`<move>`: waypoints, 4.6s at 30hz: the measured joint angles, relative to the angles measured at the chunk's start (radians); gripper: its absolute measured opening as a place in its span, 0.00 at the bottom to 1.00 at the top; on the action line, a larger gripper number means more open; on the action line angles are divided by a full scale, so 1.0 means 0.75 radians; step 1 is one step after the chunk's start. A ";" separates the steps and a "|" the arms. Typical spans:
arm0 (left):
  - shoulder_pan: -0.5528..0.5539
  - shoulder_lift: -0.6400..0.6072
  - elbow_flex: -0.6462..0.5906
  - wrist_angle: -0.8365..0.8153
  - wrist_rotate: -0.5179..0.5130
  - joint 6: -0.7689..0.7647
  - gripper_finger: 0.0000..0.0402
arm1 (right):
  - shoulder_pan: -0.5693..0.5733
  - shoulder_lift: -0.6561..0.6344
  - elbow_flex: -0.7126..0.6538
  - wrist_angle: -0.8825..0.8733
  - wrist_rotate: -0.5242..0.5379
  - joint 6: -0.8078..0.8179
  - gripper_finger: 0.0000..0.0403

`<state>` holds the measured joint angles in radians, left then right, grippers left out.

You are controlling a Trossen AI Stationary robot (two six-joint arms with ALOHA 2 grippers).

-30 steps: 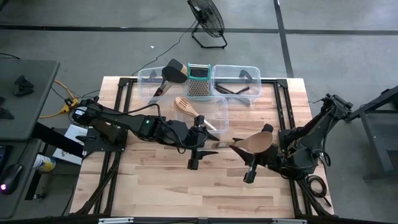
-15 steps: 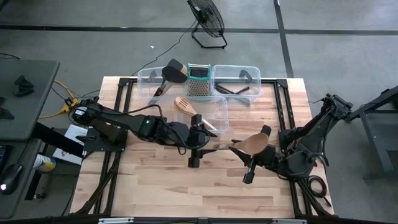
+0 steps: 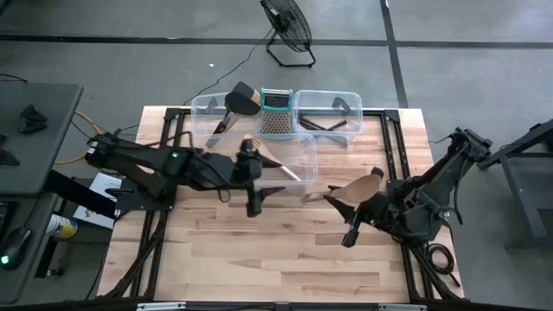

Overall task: Pick & Place Kitchen Items
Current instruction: Put the light brown serving spoon into the middle transparent bin, then return to Home Position

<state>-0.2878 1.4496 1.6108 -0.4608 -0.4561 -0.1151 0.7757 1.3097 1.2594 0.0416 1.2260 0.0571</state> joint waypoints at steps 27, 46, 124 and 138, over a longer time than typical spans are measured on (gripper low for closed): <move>0.000 -0.850 -0.988 0.460 -0.196 -0.314 0.69 | -0.729 -0.097 -0.001 -0.571 -1.079 0.477 0.19; 0.000 -1.398 -1.167 0.410 -0.244 -0.066 0.69 | -1.224 0.082 0.073 -0.458 -1.598 0.446 0.19; 0.000 -1.434 -1.166 0.123 -0.144 -0.237 0.69 | -1.348 0.812 0.406 -1.068 -1.771 0.271 0.35; 0.000 -1.431 -1.166 0.121 -0.145 -0.237 0.69 | -1.280 0.569 0.406 -1.185 -1.538 0.382 0.35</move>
<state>-0.2882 0.3767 0.7364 -0.3702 -0.5652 -0.2932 -0.1846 1.7363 1.5642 -0.8474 0.0723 0.3439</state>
